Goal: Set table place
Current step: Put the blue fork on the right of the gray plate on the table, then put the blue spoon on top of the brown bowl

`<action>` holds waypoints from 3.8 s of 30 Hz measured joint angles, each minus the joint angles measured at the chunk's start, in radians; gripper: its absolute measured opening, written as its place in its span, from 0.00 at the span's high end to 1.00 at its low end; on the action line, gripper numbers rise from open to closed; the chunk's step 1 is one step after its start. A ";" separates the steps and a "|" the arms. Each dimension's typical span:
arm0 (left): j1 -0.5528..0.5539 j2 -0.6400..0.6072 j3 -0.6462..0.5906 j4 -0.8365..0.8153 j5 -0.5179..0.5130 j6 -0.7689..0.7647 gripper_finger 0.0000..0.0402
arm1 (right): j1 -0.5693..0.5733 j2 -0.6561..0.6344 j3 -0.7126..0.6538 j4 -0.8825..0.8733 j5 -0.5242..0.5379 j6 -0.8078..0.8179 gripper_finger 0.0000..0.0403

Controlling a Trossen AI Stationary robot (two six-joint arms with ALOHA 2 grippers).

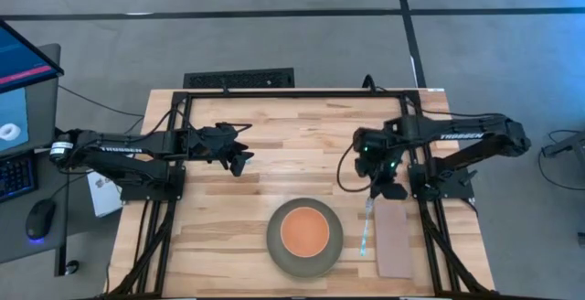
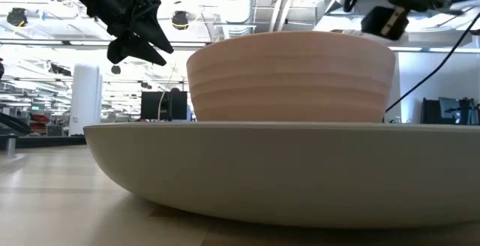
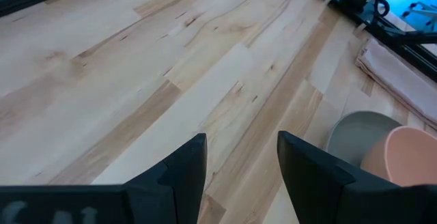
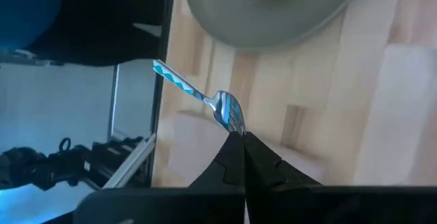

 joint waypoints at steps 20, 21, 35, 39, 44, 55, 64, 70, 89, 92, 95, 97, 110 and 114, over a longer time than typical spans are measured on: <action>0.000 0.000 0.000 -0.077 -0.005 -0.001 0.58 | 0.043 0.311 -0.115 0.196 -0.027 -0.058 0.98; 0.000 0.000 0.000 -0.077 -0.005 -0.001 0.58 | 0.044 0.326 -0.115 0.199 -0.030 -0.060 0.98; 0.000 0.000 0.000 -0.081 -0.005 -0.002 0.58 | 0.048 0.508 -0.114 0.305 0.000 -0.054 0.97; 0.000 0.000 0.000 -0.081 -0.004 -0.003 0.58 | 0.045 0.532 -0.114 0.302 0.026 -0.052 0.98; 0.000 0.000 0.000 -0.085 -0.004 -0.007 0.58 | 0.040 0.539 -0.114 0.304 0.050 -0.052 0.96; 0.000 0.000 0.000 -0.088 -0.004 -0.007 0.58 | 0.037 0.539 -0.114 0.306 0.067 0.018 0.89; 0.000 0.000 0.000 -0.088 -0.004 -0.009 0.58 | 0.038 0.539 -0.114 0.306 0.083 0.053 0.89; 0.000 0.000 0.000 -0.088 -0.004 -0.010 0.58 | 0.038 0.539 -0.114 0.306 0.083 0.072 0.89; 0.000 0.000 0.000 -0.088 -0.004 -0.011 0.58 | 0.041 0.539 -0.114 0.295 0.138 0.081 0.87; 0.000 0.000 0.000 -0.088 -0.004 -0.011 0.58 | 0.041 0.539 -0.114 0.295 0.140 0.081 0.84; 0.000 0.000 0.000 -0.088 -0.003 -0.011 0.58 | 0.041 0.539 -0.114 0.295 0.140 0.080 0.81; 0.000 0.000 0.000 -0.088 -0.003 -0.011 0.58 | 0.041 0.539 -0.114 0.294 0.140 0.080 0.79; 0.000 0.000 0.000 -0.088 -0.003 -0.011 0.58 | -0.022 0.438 -0.067 0.200 0.198 0.090 0.77; 0.000 0.000 0.000 -0.077 -0.004 0.001 0.58 | -0.074 0.333 0.005 0.219 0.199 0.104 0.77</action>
